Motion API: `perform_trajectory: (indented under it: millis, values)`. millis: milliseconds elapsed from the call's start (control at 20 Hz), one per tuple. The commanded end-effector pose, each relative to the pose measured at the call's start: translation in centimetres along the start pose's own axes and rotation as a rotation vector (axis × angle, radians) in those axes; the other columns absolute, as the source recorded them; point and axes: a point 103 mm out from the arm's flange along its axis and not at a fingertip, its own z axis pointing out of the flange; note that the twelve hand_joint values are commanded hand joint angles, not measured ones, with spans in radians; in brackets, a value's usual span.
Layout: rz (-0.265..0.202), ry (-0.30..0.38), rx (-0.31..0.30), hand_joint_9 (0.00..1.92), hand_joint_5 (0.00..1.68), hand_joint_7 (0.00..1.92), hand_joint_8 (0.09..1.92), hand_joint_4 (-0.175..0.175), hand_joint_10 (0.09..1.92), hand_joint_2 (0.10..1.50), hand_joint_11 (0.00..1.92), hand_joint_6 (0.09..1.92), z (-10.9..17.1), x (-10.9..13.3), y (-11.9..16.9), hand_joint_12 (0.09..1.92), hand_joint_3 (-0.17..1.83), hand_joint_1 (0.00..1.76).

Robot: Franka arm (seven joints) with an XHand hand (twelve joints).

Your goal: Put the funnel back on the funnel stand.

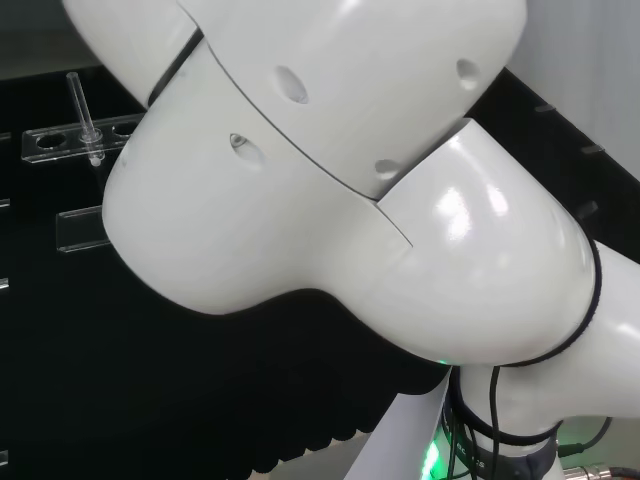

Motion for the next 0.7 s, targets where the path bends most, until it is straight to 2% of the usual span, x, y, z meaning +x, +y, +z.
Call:
perform_trajectory:
  millis: [50,350,700]
  values:
    - [0.044,0.014,0.002,1.3,0.89,0.92,0.61,0.033,0.28,0.8,0.83,0.7,-1.1,-1.4,-0.4,1.18,0.52,0.77]
    - [0.082,0.075,-0.017,1.3,0.89,0.92,0.62,0.034,0.28,0.8,0.84,0.71,-2.6,-3.4,0.1,1.18,0.52,0.77]
    - [0.073,0.103,-0.026,1.3,0.9,0.92,0.62,0.036,0.28,0.8,0.84,0.71,-4.7,-6.0,4.3,1.18,0.52,0.77]
